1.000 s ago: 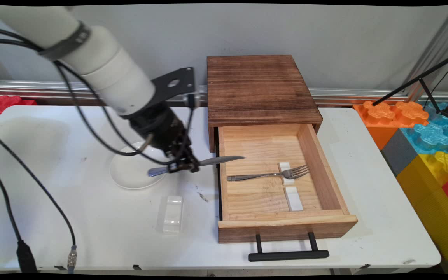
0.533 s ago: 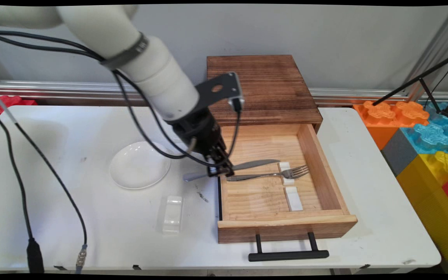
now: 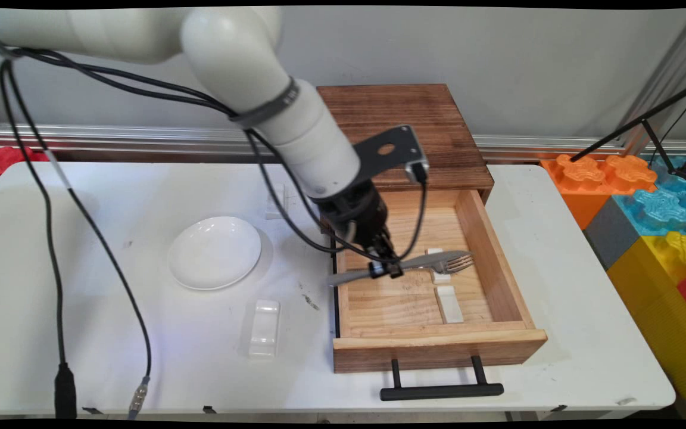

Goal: Place the picked object into the drawer

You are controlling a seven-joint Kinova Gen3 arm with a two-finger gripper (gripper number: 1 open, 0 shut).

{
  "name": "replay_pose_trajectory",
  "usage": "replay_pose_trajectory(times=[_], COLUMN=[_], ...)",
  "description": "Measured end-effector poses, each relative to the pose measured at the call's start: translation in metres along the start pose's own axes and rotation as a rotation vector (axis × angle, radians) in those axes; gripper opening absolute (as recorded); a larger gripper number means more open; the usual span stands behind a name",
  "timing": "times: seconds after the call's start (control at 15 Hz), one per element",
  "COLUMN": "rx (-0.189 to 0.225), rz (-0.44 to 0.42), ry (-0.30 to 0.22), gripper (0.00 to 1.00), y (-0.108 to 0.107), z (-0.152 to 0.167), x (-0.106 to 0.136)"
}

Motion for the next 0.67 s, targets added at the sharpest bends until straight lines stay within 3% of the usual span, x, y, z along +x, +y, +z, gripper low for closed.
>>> replay_pose_trajectory(times=[0.67], rx=[-0.021], rz=[0.019], ry=[0.03], gripper=[0.0], y=[0.003], z=[0.049], x=[0.034])
